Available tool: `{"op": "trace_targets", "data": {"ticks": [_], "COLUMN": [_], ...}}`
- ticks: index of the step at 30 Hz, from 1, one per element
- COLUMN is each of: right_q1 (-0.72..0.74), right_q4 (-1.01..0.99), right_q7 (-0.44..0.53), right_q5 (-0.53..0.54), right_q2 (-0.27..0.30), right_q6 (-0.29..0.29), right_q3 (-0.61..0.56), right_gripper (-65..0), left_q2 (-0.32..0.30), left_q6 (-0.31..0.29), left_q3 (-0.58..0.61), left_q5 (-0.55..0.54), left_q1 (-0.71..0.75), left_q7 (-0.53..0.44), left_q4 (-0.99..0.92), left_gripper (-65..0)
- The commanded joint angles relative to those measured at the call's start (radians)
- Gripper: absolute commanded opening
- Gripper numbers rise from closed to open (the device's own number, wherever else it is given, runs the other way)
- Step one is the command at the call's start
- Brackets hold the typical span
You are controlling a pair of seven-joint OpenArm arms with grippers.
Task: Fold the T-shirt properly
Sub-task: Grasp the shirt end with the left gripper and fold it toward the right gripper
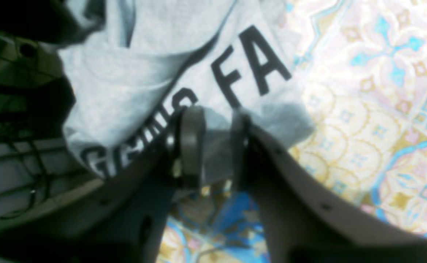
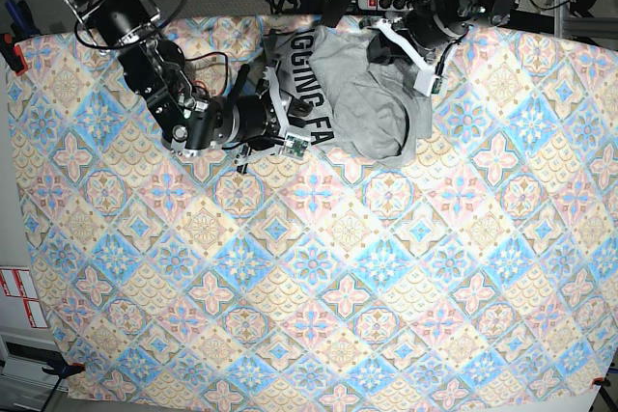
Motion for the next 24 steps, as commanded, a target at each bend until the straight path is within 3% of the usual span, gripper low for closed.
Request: {"op": "trace_targets", "data": {"ticks": [1,5,12,24], "right_q1": [0.016,0.014,0.016,0.017], "right_q4": [0.015,0.015,0.015,0.014], "right_q7": [0.016,0.016,0.016,0.016], "right_q5": [-0.011,-0.083,-0.087,-0.087], "right_q2": [0.003,0.003,0.003,0.003], "right_q6": [0.002,0.002,0.002,0.002], "right_q3": [0.008,0.008,0.008,0.008], "right_gripper": [-52.0,-52.0,-52.0,-52.0], "left_q2": [-0.006,-0.031,-0.034,-0.066], "left_q6": [-0.008,-0.008,-0.01,-0.01], "left_q3": [-0.004,-0.03,-0.143,-0.194], "left_q5": [-0.004,-0.004,-0.004,-0.005], "left_q1": [0.011,0.049,0.109,0.186], "left_q7": [-0.011,-0.011,-0.011,-0.012], "left_q4": [0.031,0.086,0.106,0.117], "left_gripper": [-65.0,-65.0,-65.0,-65.0]}}
